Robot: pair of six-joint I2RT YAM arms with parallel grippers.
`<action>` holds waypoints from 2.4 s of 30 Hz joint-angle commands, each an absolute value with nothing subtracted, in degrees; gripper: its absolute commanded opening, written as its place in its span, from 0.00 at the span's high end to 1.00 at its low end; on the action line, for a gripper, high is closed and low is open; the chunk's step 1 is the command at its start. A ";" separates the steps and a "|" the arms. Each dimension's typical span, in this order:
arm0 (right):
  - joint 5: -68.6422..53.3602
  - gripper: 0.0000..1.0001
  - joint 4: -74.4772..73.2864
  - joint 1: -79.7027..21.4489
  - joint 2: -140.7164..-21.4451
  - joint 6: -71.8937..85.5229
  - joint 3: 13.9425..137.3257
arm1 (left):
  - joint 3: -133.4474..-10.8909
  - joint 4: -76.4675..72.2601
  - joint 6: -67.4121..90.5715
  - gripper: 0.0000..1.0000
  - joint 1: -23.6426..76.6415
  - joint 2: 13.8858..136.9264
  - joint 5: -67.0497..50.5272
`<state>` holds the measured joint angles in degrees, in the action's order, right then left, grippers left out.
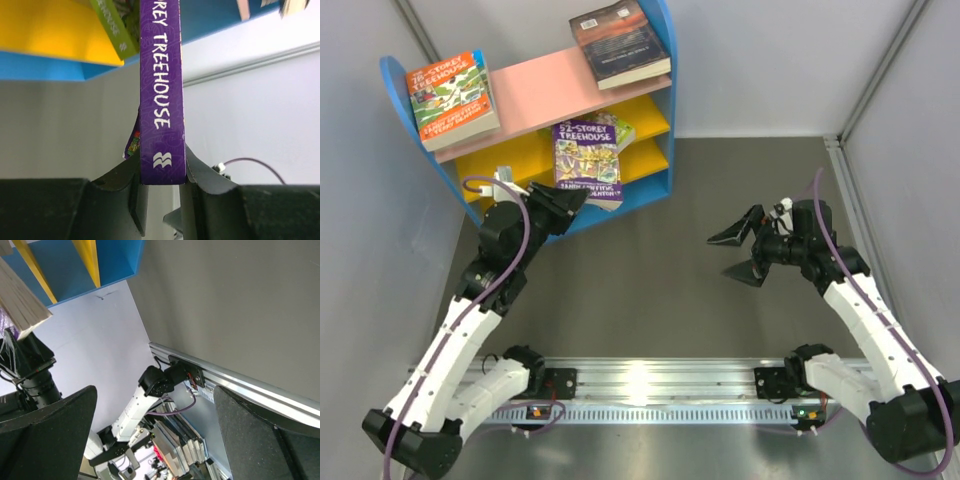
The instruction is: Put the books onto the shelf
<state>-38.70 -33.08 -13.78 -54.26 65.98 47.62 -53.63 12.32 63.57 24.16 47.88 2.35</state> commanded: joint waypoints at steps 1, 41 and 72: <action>-38.85 0.02 -32.52 -14.68 -53.09 64.86 47.46 | -54.06 0.99 65.65 1.00 21.19 46.58 -4.92; -37.27 0.03 -33.75 -15.47 -58.97 61.79 50.71 | -52.64 -21.45 88.68 1.00 18.98 66.08 18.72; -36.30 0.04 -33.31 -15.47 -60.21 61.70 50.54 | -71.53 3.15 88.43 0.01 24.34 71.28 10.46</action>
<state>-36.67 -34.26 -14.81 -60.53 62.54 48.12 -65.63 -0.49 90.83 23.49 71.42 13.58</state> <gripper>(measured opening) 0.967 0.987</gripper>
